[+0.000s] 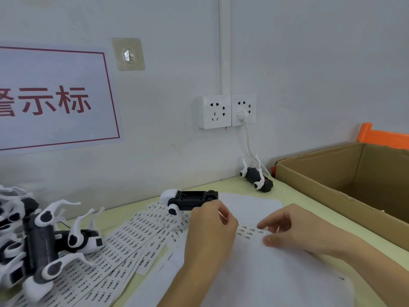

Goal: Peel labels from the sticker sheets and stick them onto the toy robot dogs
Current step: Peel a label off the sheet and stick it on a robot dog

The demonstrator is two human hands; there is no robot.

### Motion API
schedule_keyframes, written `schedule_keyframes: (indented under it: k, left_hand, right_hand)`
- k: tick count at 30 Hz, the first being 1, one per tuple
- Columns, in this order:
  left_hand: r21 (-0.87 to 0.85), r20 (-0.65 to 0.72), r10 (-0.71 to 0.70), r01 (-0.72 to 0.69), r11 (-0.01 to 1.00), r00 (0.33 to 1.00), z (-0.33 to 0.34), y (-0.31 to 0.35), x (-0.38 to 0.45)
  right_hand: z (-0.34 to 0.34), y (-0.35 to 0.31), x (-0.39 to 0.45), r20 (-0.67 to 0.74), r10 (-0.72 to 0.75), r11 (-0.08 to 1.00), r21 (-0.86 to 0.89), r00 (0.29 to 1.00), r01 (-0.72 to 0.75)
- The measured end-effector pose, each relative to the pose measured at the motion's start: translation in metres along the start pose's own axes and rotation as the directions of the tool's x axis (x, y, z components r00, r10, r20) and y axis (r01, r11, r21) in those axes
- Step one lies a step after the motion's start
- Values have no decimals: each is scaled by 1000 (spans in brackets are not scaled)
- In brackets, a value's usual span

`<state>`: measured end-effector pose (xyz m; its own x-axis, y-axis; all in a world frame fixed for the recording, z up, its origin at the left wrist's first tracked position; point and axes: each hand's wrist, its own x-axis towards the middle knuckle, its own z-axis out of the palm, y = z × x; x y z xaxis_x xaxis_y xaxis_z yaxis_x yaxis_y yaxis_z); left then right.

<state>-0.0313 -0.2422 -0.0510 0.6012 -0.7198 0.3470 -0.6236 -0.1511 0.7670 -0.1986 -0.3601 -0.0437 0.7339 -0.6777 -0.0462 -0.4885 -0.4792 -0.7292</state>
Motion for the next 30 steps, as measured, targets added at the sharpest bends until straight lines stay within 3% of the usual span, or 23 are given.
schedule_keyframes:
  k: [2, 4, 6, 9, 12, 23, 28, 30]
  left_hand:
    - [20, -49, 41, -40, 999, 998, 0, -3, -2]
    - [116, -90, 124, -113, 987, 988, 1, -7, -5]
    - [288, -106, 251, -212, 934, 962, 1, -8, -9]
    - [501, -65, 461, -370, 782, 885, 2, -8, -12]
    - [565, -34, 545, -433, 702, 838, 3, -9, -11]
    - [595, 57, 594, -505, 626, 803, 12, -15, -15]
    - [547, 41, 618, -535, 644, 785, 11, -17, -18]
    - [505, 46, 582, -521, 688, 812, 10, -15, -20]
  right_hand:
    - [8, -2, 4, -235, -63, 991, -126, 970, 34]
    - [21, -12, 5, -359, -158, 984, -136, 920, 116]
    - [36, -25, 5, -336, -150, 988, -15, 930, 154]
    - [52, -38, 1, -242, -39, 972, 217, 970, 94]
    - [59, -39, 0, -233, 59, 938, 347, 971, 26]
    - [61, -34, 4, -140, 127, 839, 543, 982, -31]
    - [61, -32, 7, -142, 155, 739, 673, 978, -20]
    - [59, -32, 9, -179, 190, 688, 726, 965, -1]
